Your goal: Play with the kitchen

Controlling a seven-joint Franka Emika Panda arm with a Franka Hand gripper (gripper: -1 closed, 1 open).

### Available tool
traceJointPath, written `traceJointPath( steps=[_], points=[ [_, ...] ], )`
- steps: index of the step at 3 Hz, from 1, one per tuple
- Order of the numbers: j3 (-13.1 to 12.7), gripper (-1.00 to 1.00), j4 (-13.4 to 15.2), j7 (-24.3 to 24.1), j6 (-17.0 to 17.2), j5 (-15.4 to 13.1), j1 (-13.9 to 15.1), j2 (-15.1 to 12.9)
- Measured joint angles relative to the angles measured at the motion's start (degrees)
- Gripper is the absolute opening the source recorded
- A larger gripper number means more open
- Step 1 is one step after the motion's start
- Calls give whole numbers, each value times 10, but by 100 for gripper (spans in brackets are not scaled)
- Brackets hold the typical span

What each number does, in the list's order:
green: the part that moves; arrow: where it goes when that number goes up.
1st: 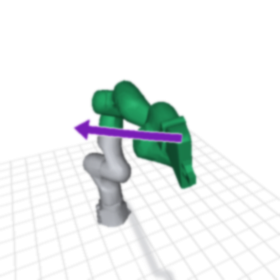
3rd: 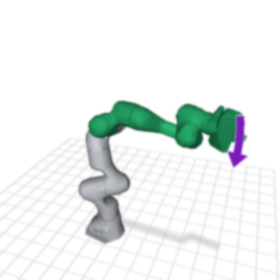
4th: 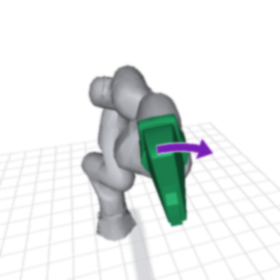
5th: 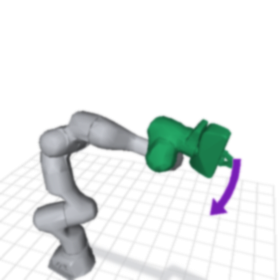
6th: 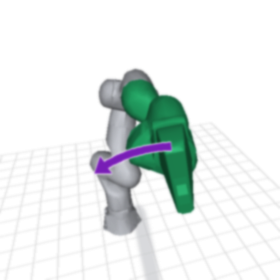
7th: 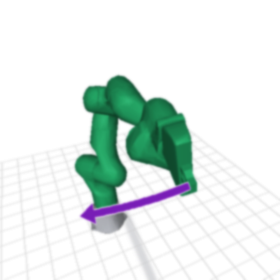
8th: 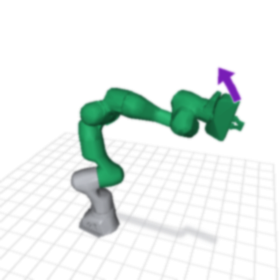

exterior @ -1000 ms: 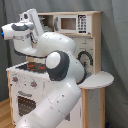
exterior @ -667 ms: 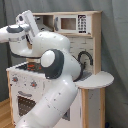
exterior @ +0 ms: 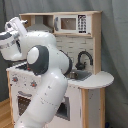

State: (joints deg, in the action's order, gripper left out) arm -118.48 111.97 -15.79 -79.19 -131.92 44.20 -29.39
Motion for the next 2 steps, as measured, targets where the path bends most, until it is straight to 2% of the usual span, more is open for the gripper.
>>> traceJointPath(
  steps=[2],
  points=[
    [65, 100, 4, 0, 0, 9, -88, 46]
  ],
)
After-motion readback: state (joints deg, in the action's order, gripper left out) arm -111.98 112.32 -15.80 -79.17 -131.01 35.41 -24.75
